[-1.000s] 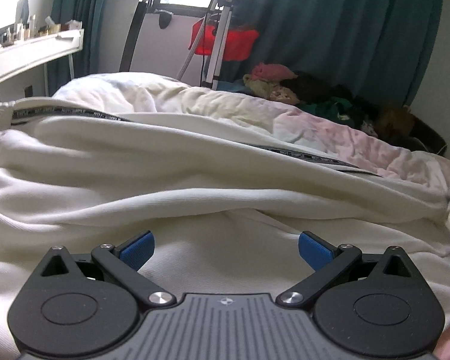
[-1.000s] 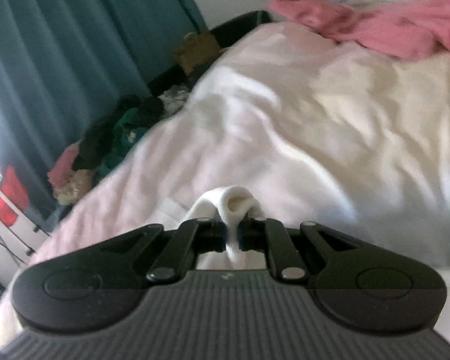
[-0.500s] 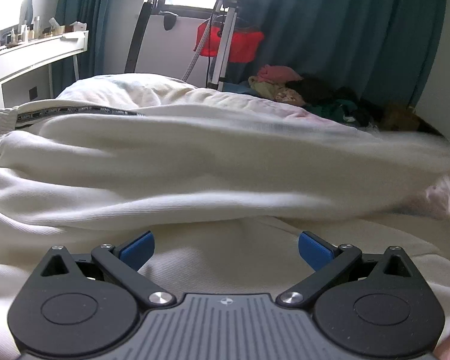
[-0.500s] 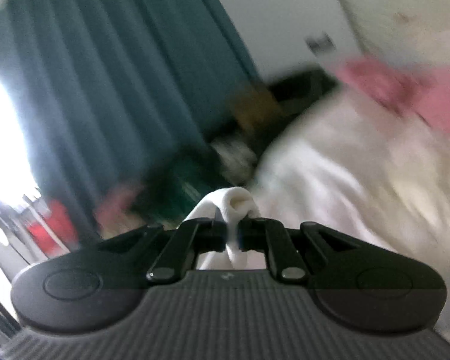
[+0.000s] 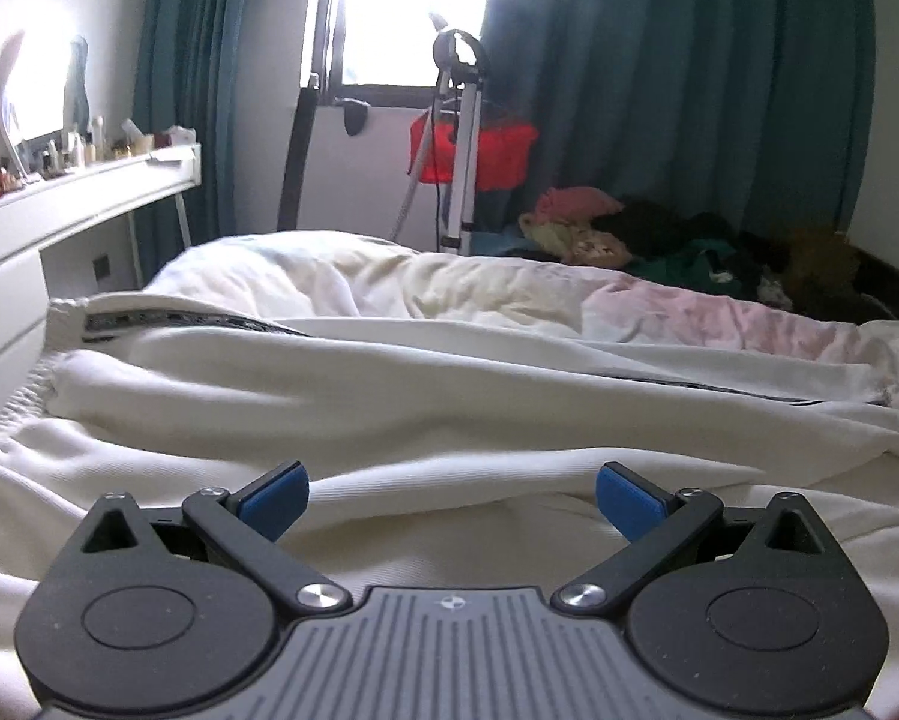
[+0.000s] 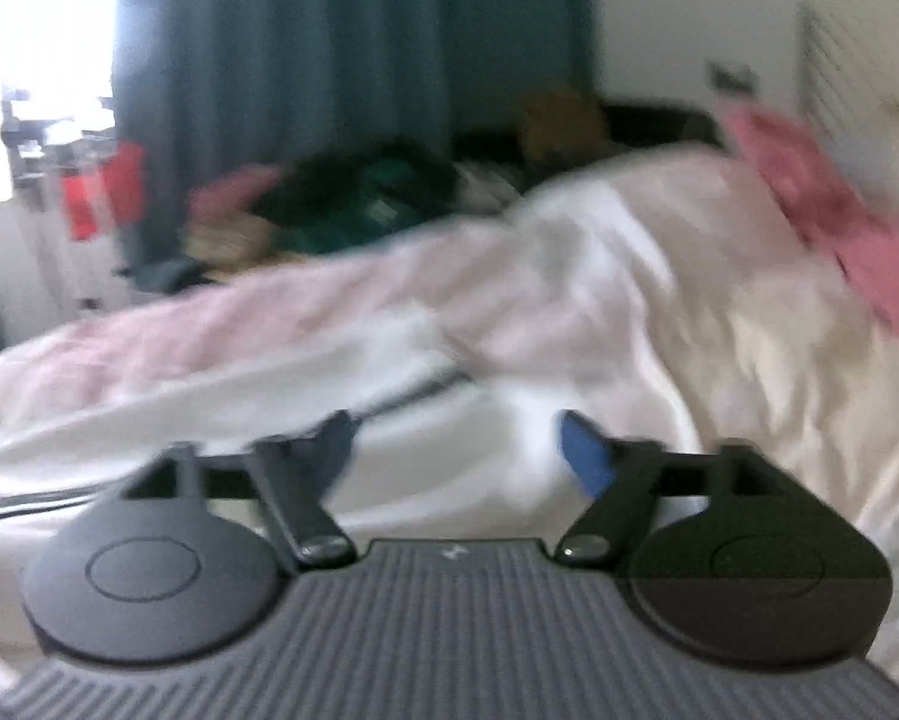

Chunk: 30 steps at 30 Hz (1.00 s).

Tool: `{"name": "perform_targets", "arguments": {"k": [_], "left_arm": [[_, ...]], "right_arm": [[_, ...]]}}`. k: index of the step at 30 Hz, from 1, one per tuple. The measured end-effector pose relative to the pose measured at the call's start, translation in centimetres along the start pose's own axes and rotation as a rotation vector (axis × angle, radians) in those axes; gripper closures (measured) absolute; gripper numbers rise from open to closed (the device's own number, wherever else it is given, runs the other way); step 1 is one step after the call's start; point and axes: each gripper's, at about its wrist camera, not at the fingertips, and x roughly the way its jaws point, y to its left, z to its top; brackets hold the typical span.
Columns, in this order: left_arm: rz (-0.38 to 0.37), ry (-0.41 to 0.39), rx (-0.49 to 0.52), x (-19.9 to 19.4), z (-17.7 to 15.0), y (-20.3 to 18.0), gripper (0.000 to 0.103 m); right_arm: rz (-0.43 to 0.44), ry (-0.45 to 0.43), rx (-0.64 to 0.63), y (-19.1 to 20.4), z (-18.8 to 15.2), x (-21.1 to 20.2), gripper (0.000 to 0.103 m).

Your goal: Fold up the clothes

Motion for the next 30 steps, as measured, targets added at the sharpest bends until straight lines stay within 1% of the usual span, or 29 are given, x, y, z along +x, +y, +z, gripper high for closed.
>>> {"name": "perform_targets", "arguments": {"k": [3, 6, 8, 12, 14, 17, 20, 22, 24, 26, 28, 30], "left_arm": [[-0.003, -0.005, 0.0, -1.1, -0.1, -0.1, 0.0], [-0.017, -0.013, 0.005, -2.6, -0.3, -0.2, 0.0], [-0.017, -0.024, 0.024, -3.8, -0.6, -0.5, 0.0], [0.011, -0.062, 0.058, -6.2, -1.3, -1.0, 0.0], [0.017, -0.076, 0.066, -7.1, -1.6, -1.0, 0.0], [0.021, -0.066, 0.07, -7.8, -2.1, -0.8, 0.0], [0.052, -0.065, 0.056, -8.4, -2.7, -0.1, 0.0], [0.117, -0.051, 0.051, -8.3, -2.8, 0.5, 0.0], [0.169, -0.005, 0.021, -7.6, -2.6, 1.5, 0.0], [0.215, 0.073, -0.045, -6.7, -2.3, 3.1, 0.0], [0.241, 0.164, -0.145, -6.1, -2.1, 5.3, 0.001], [0.219, 0.244, -0.277, -6.0, -1.9, 8.1, 0.003]], "right_arm": [[0.099, -0.016, -0.042, 2.8, 0.9, -4.3, 0.017], [0.178, -0.023, -0.054, 6.0, 1.1, -9.2, 0.017], [0.219, -0.027, -0.056, 7.8, 0.6, -12.2, 0.017], [0.285, -0.04, -0.06, 11.0, -0.7, -17.9, 0.017], [0.299, -0.055, -0.067, 11.7, -1.8, -19.4, 0.017], [0.324, -0.065, -0.077, 12.4, -3.4, -21.1, 0.017], [0.319, -0.07, -0.072, 12.2, -4.5, -21.7, 0.017], [0.312, -0.064, -0.066, 11.9, -5.0, -21.8, 0.017], [0.315, -0.052, -0.047, 11.2, -5.0, -21.4, 0.017], [0.3, -0.037, -0.017, 10.5, -4.9, -21.0, 0.017], [0.283, -0.017, 0.009, 9.9, -5.0, -20.6, 0.017], [0.266, 0.005, 0.032, 9.4, -5.2, -20.3, 0.017]]}}
